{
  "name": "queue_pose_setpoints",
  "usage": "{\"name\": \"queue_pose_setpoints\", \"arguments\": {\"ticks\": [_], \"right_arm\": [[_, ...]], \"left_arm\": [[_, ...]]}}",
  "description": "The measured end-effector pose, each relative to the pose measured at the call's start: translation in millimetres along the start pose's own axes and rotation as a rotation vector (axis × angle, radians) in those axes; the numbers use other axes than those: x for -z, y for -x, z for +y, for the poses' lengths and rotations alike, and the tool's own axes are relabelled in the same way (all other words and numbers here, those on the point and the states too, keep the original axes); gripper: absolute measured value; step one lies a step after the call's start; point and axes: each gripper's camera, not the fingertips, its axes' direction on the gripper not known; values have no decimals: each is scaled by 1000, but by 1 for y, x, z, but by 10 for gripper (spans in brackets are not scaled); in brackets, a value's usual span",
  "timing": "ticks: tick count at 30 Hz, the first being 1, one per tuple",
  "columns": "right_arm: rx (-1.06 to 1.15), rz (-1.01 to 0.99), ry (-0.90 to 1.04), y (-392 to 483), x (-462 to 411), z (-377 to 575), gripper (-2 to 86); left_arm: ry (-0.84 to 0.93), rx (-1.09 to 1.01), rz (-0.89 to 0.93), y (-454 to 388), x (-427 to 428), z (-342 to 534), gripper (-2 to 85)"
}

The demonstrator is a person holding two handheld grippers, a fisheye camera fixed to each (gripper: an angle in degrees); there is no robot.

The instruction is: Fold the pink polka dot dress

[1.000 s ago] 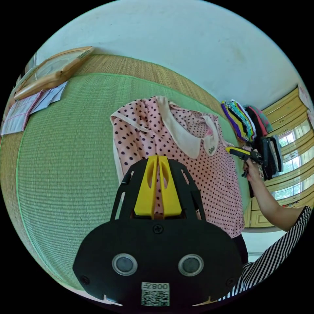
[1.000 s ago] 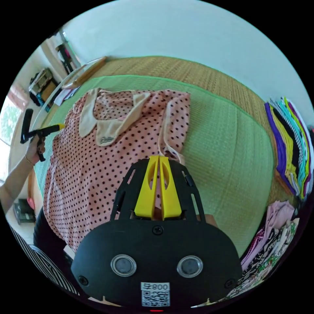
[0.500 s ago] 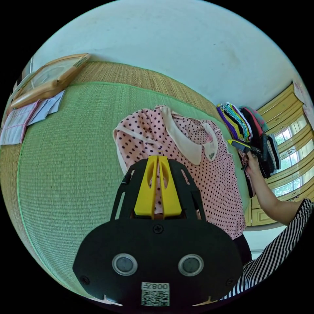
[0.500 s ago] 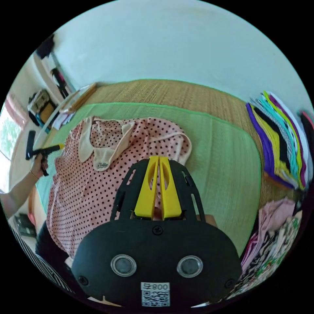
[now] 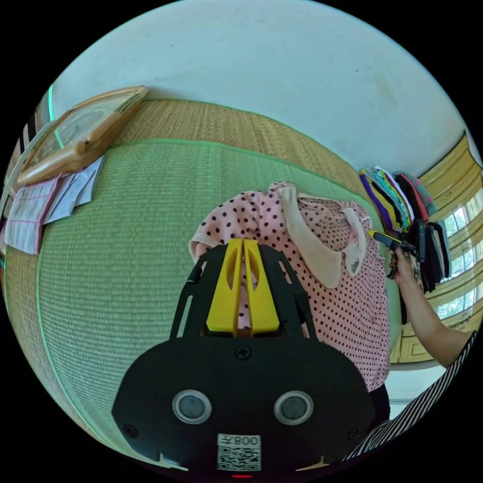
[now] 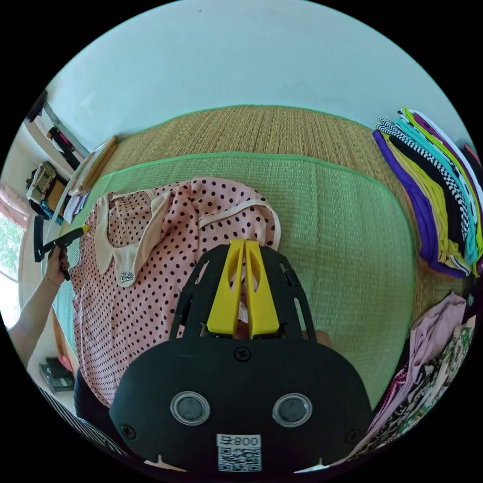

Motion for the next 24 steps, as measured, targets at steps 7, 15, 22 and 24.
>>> {"name": "queue_pose_setpoints", "arguments": {"ticks": [7, 15, 22, 24], "right_arm": [[167, -79, -99, 60, 9, -17, 42], [164, -35, -73, 84, -32, -76, 64], [155, 35, -14, 89, -66, -97, 17], [159, 15, -5, 87, -66, -100, 9]], "left_arm": [[-45, -114, 163, -33, -7, -27, 12], [-12, -111, 87, -46, -36, -68, 23], [22, -97, 79, -50, -49, -85, 4], [-9, -98, 99, -51, -43, -88, 2]]}}
